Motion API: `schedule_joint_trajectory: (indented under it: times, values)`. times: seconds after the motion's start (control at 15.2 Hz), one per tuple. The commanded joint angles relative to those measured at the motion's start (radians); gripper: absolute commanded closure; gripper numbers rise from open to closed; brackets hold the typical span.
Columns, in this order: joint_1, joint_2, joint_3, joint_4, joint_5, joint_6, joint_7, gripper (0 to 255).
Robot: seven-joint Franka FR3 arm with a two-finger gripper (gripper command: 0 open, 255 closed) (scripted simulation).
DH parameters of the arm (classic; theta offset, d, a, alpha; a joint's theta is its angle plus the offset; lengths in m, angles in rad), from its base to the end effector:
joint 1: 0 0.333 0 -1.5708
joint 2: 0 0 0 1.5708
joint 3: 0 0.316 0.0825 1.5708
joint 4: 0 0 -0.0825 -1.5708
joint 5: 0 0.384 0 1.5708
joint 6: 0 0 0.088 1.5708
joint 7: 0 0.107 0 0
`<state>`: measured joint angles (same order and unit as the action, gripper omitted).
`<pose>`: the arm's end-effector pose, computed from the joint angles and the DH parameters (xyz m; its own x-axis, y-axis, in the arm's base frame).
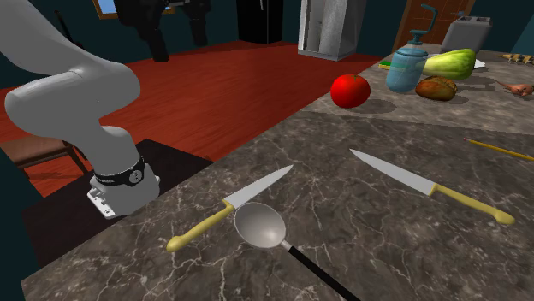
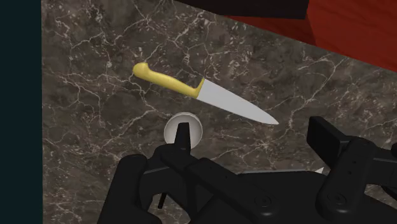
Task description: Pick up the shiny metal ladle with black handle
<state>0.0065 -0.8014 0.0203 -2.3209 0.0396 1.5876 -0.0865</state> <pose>0.3045 0.0146 0.6134 0.9918 0.1072 0.0698 0.1087 -0.9939 -0.0190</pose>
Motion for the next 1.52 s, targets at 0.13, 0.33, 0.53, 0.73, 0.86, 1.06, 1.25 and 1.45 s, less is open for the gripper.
schedule_joint_trajectory:
  times: [0.13,0.33,0.53,0.73,0.86,1.06,1.25,1.45]
  values:
    - [-0.01,0.045,-0.002,-0.02,0.002,0.069,0.013,0]
    - [-0.024,0.121,-0.006,-0.04,0.006,0.171,0.031,0]
    - [-0.037,0.207,-0.011,-0.048,0.01,0.271,0.048,0]
    - [-0.049,0.3,-0.017,-0.044,0.015,0.365,0.065,0]
    - [-0.056,0.366,-0.021,-0.034,0.019,0.425,0.075,0]
    - [-0.066,0.469,-0.029,-0.01,0.026,0.509,0.089,0]
    - [-0.075,0.575,-0.037,0.026,0.036,0.585,0.101,0]
    - [-0.083,0.683,-0.047,0.073,0.048,0.652,0.111,0]
